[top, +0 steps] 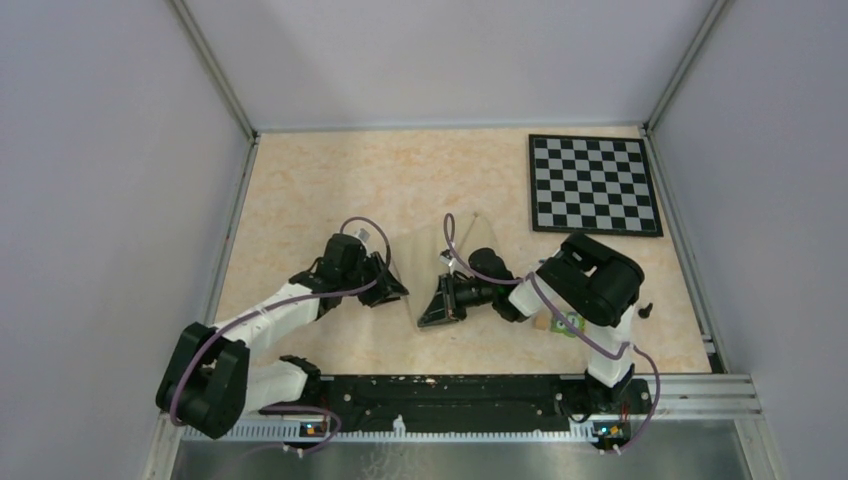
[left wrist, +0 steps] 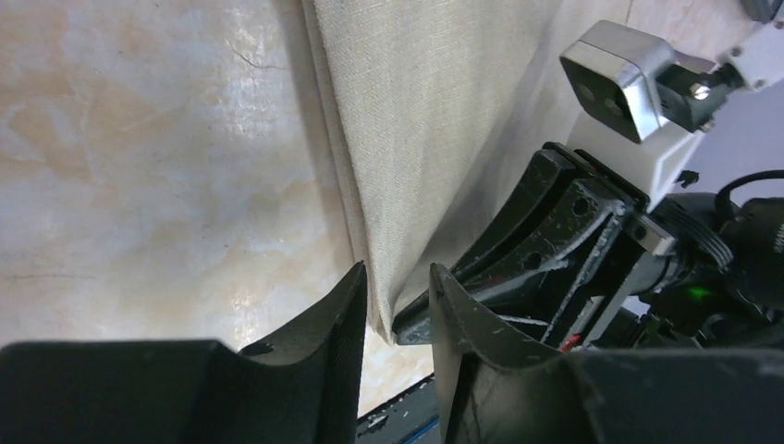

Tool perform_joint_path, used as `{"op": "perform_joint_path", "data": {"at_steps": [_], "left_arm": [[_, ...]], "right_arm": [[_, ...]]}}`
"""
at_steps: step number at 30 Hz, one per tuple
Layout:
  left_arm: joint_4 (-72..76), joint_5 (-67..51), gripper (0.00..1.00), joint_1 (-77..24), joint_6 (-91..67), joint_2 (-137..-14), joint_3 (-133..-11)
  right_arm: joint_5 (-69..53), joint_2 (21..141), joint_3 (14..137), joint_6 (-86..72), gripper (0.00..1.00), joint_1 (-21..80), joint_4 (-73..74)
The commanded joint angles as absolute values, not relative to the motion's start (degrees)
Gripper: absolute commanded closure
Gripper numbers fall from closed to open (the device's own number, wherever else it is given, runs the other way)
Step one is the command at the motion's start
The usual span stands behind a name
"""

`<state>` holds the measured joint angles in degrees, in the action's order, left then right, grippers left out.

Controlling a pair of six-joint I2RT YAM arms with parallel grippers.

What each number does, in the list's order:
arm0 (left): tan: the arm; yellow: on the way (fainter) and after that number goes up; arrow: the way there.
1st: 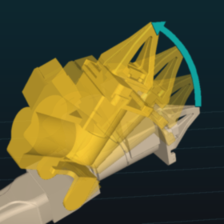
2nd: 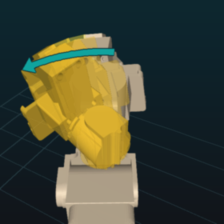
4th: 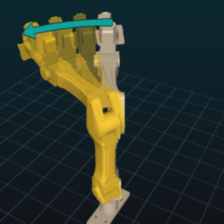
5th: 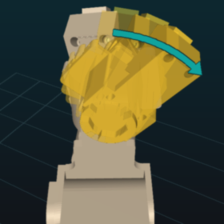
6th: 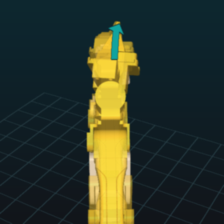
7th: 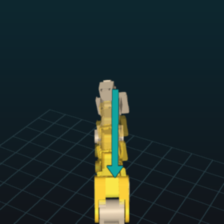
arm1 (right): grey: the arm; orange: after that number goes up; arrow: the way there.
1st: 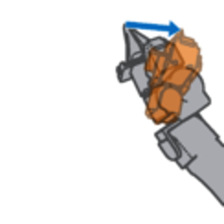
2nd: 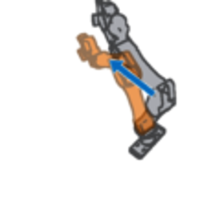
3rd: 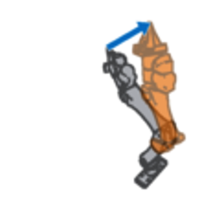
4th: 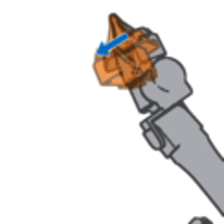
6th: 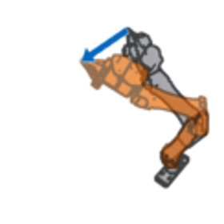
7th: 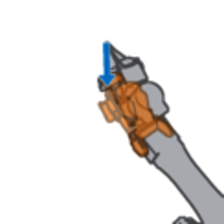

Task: Fold the napkin into a case and place the utensils inside
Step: Flatten out the upper triangle-folded napkin at the center of the board.

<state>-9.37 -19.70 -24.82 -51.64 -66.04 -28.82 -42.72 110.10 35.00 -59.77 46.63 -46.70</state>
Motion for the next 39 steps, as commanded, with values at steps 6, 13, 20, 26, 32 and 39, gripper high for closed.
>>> {"op": "perform_joint_path", "data": {"at_steps": [6,13,20,26,32,39], "left_arm": [[-2.18,-24.44,0.68,-23.39,-48.49,-76.16,-36.09],[-2.82,-24.77,0.69,-20.78,-47.19,-78.33,-39.32],[-2.5,-25.61,0.69,-18.87,-45.47,-84.58,-43.42],[-1.31,-26.2,0.71,-17.49,-44.57,-88.37,-44.74],[-0.42,-27.25,0.71,-16.83,-44.65,-89.4,-44.97],[-0.43,-27.48,0.71,-16.29,-43.95,-92.22,-46.62]], "right_arm": [[-40.92,108.72,34.02,-55.88,0.99,47.29,-47.12],[-39.67,101.38,37.82,-52.12,0.97,47.75,-37.05],[-39.28,106.42,39.44,-52.41,0.94,50.18,-39.24],[-37.05,109.88,33.92,-52.87,0.96,50.28,-44.82],[-37.62,106.75,32.53,-54.33,0.96,50.36,-45.25],[-36.17,99.28,39.1,-49.38,0.79,50.1,-33.03]]}}
